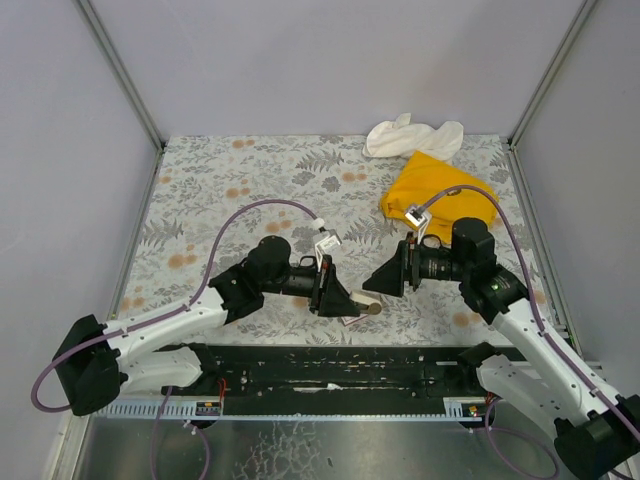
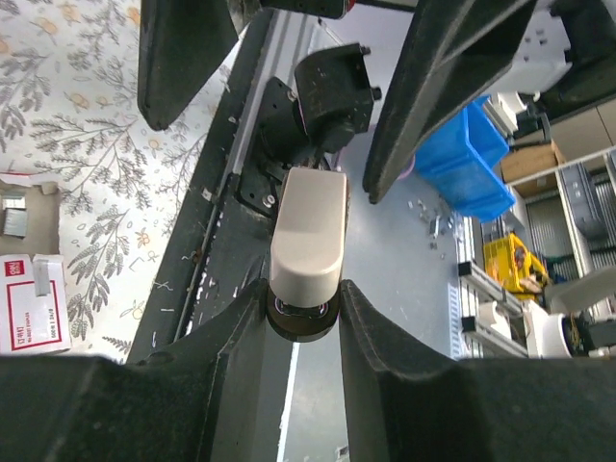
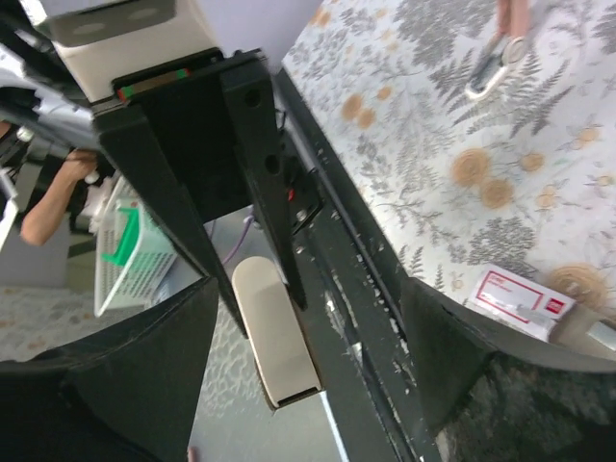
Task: Load the staples into the stapler
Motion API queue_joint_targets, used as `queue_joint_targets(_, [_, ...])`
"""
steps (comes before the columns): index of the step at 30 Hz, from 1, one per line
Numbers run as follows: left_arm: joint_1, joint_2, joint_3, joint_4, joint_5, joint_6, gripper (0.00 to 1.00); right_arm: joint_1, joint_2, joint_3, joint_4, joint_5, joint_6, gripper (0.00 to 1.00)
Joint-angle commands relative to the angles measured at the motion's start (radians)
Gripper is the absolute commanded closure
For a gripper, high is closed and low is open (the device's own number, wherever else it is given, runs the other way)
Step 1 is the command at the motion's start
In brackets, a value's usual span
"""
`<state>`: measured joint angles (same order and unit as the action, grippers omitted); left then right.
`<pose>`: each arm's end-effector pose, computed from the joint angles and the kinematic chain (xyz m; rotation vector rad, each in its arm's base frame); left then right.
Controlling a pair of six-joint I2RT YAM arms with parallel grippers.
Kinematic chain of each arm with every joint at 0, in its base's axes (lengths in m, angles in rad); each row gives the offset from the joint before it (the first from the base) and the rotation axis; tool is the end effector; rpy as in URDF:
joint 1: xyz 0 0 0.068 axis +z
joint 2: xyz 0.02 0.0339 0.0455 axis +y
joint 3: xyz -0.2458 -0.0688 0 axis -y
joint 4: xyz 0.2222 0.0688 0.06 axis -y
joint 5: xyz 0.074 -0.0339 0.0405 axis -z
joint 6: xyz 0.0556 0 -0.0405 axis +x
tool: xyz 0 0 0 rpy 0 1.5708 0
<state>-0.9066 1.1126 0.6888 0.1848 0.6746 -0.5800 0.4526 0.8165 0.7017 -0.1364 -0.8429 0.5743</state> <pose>0.1283 -0.2203 0.2695 0.8763 1.9000 -1.5932 0.1498 0.1190 0.2992 -0.5404 1.9236 1.4561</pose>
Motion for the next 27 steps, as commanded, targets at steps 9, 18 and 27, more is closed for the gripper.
queue_joint_targets(9, [0.005,0.006,0.044,-0.039,0.127,0.109,1.00,0.044,-0.029,-0.092,0.196,-0.139,0.120,0.25])
queue_joint_targets(18, [0.006,0.031,0.056,-0.021,0.133,0.103,1.00,0.124,-0.008,-0.093,0.159,-0.110,0.097,0.32])
queue_joint_targets(27, [0.004,0.044,0.065,-0.019,0.144,0.102,1.00,0.174,0.048,-0.067,0.193,-0.092,0.090,0.56])
